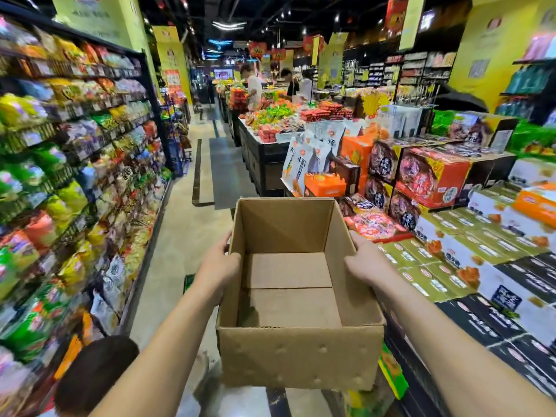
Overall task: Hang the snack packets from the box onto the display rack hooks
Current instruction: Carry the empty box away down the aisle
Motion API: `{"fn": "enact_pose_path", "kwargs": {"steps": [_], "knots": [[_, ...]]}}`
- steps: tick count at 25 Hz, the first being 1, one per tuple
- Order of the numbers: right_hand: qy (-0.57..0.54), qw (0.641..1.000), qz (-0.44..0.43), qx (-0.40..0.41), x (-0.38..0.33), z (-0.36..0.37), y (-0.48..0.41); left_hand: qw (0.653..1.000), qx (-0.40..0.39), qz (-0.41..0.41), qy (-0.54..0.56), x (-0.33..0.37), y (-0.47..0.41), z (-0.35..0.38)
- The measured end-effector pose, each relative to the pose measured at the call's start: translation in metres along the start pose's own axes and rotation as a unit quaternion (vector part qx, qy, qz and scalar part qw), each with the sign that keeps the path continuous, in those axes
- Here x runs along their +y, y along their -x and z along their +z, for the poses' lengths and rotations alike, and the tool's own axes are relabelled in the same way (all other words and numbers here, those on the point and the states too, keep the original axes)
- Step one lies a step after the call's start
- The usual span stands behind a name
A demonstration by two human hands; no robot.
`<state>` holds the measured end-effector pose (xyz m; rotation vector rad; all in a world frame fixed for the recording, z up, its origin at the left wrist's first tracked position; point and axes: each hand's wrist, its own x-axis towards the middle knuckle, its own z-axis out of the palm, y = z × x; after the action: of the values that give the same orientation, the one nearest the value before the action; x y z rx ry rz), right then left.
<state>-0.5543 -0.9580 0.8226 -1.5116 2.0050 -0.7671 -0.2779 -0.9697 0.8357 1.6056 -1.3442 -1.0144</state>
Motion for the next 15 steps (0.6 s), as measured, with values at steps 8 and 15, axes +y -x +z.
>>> {"fn": "enact_pose_path", "kwargs": {"steps": [8,15], "knots": [[0.009,1.0,-0.021,-0.021,-0.037,0.034,-0.145,0.999,0.019,-0.029,-0.016,0.004,-0.142,-0.004],[0.009,0.998,-0.036,-0.044,-0.064,0.066,-0.294,0.997,0.057,-0.05,-0.034,0.009,-0.276,0.009]]}}
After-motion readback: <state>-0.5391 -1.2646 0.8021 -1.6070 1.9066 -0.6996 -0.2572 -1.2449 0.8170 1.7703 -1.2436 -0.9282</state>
